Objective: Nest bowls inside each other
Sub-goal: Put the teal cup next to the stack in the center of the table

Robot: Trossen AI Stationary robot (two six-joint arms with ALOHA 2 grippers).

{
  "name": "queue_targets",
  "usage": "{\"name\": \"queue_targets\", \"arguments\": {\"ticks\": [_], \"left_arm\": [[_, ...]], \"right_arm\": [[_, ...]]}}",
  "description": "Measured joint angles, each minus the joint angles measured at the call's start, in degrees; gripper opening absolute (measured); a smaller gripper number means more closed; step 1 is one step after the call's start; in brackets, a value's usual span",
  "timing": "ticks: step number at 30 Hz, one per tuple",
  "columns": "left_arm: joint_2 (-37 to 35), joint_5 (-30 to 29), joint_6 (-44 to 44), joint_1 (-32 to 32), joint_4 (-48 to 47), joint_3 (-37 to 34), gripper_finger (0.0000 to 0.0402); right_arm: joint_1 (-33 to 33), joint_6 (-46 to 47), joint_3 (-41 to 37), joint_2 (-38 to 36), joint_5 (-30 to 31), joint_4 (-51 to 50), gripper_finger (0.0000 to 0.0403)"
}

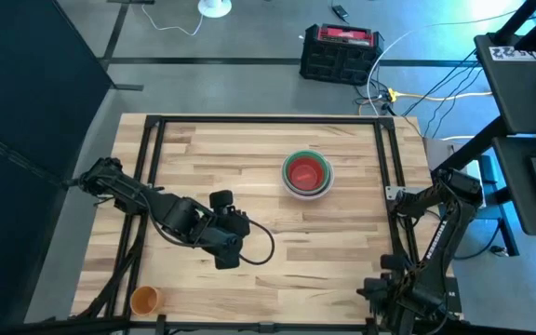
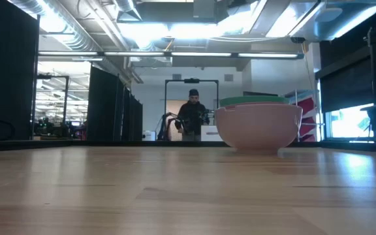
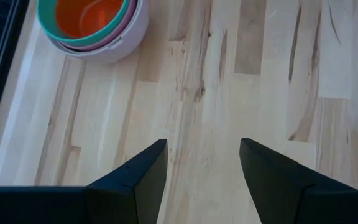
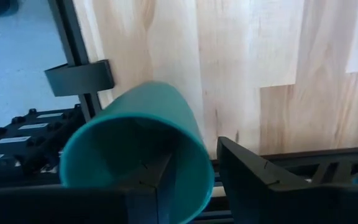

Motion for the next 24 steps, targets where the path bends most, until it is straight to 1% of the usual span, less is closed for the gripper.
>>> {"name": "queue_targets", "arguments": {"ticks": [14,19,24], "left_arm": [[0.0,0.0,-0.1,0.0,0.0,0.0,0.0185],[0.0,0.0,-0.1,0.0,0.0,0.0,0.0185],[0.0,0.0,-0.2,-0.1,-0.1,0.0,0.0185]], "right_arm": [[0.1,1.1,-0.1,0.0,-1.0,0.8,0.0101],[0.1,1.4,-2.9,0.0,-2.2,4.2,0.0101],[0.1,1.1,-3.2,0.0,-1.9,4.7,0.0079]]}}
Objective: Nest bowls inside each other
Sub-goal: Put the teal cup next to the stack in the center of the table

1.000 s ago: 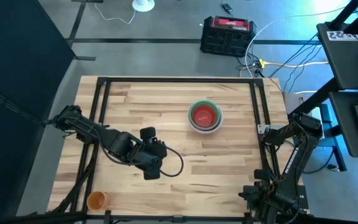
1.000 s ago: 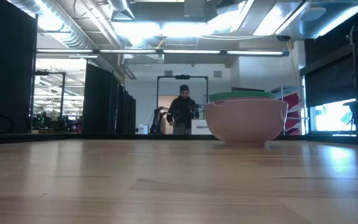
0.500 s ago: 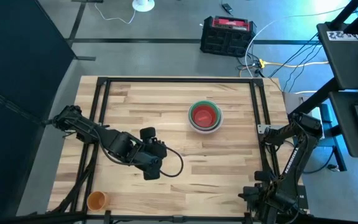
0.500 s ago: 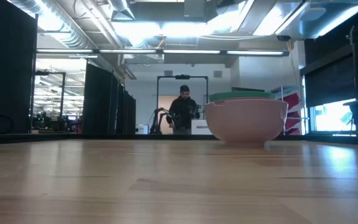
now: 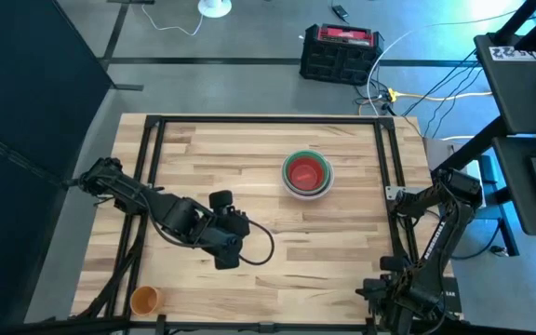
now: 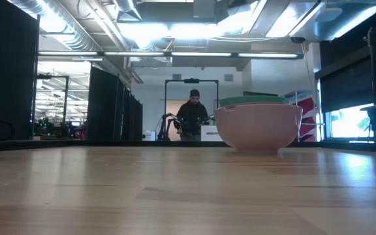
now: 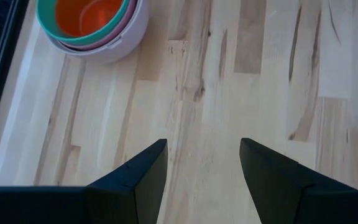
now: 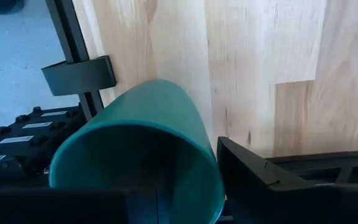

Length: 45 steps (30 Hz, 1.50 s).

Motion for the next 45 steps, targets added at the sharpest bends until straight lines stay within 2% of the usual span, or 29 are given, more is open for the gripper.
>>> {"name": "queue_targets", "arguments": {"ticks": [14,25,43,45], "left_arm": [[0.0,0.0,-0.5,-0.2,-0.2,0.0,0.0185],[0.0,0.0,-0.9,-0.2,-0.3,0.0,0.0185],[-2.9,-4.5,4.1,0.4,-12.3,0.0,0.0185],[-4.5,-5.3,4.2,1.1,-13.2,0.0,0.0185]], "right_arm": [[0.0,-1.2,-0.5,0.0,0.9,0.3,0.0006],[-1.0,-0.7,-0.5,0.0,2.1,0.3,0.0001],[-31.7,-15.2,12.0,-4.8,15.5,1.8,0.0000],[-35.8,-17.9,13.5,-5.0,15.8,4.4,0.0000]]}}
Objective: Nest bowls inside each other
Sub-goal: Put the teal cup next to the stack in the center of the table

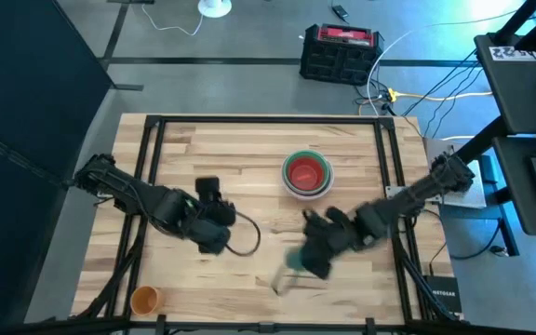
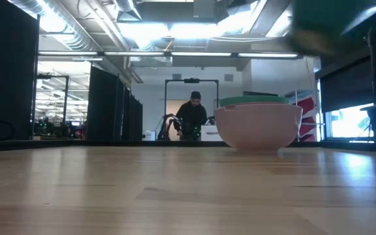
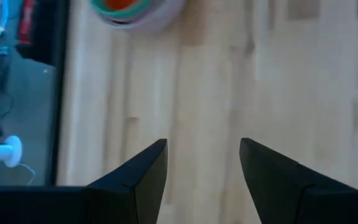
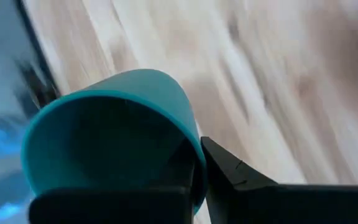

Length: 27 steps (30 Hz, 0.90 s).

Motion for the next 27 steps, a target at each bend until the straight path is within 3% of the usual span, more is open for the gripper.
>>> {"name": "queue_targets", "arguments": {"ticks": [7,11,27], "left_arm": [[-11.0,-2.4,5.0,4.7,-2.7,0.0,0.0185],[-18.2,-2.6,9.2,8.3,-2.4,0.0,0.0185],[-27.9,-1.0,19.5,14.3,-2.3,0.0,0.0185]], "right_arm": [[-13.0,-2.5,3.8,0.0,0.1,2.5,0.0000],[-19.0,-2.9,3.7,0.9,-3.5,5.9,0.0000],[-32.9,0.1,3.6,7.5,-9.3,24.9,0.0000]]}}
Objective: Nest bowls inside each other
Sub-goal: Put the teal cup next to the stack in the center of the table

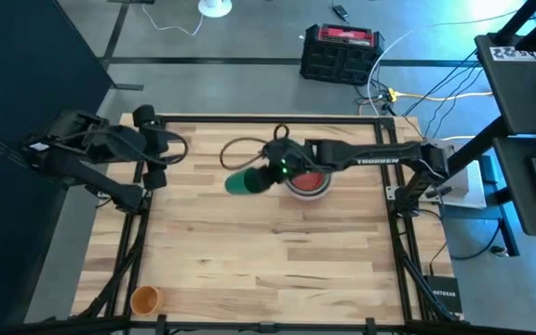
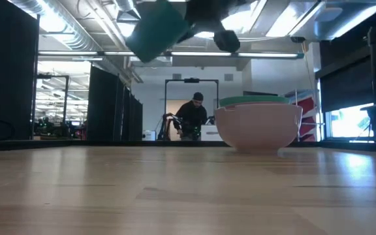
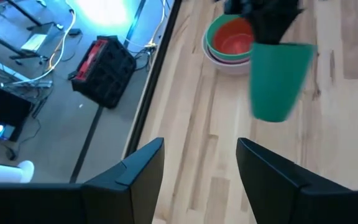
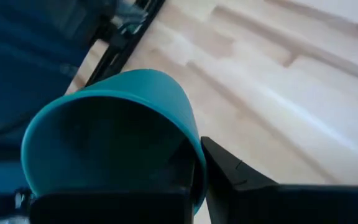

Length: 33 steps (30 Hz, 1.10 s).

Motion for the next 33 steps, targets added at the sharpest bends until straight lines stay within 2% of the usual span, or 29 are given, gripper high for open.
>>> {"name": "queue_targets", "arguments": {"ticks": [3,13,33], "left_arm": [[-1.1,0.3,1.4,0.8,0.0,0.0,0.0185],[-1.0,0.2,1.6,1.5,0.4,0.0,0.0185],[-1.0,0.2,3.2,3.9,1.3,0.0,0.0185]], "right_arm": [[-2.4,1.1,0.0,0.8,-0.7,2.3,0.0000],[-5.3,2.7,0.0,1.0,-0.2,-3.2,0.0000],[1.1,4.2,0.0,1.6,5.0,-18.7,0.0000]]}}
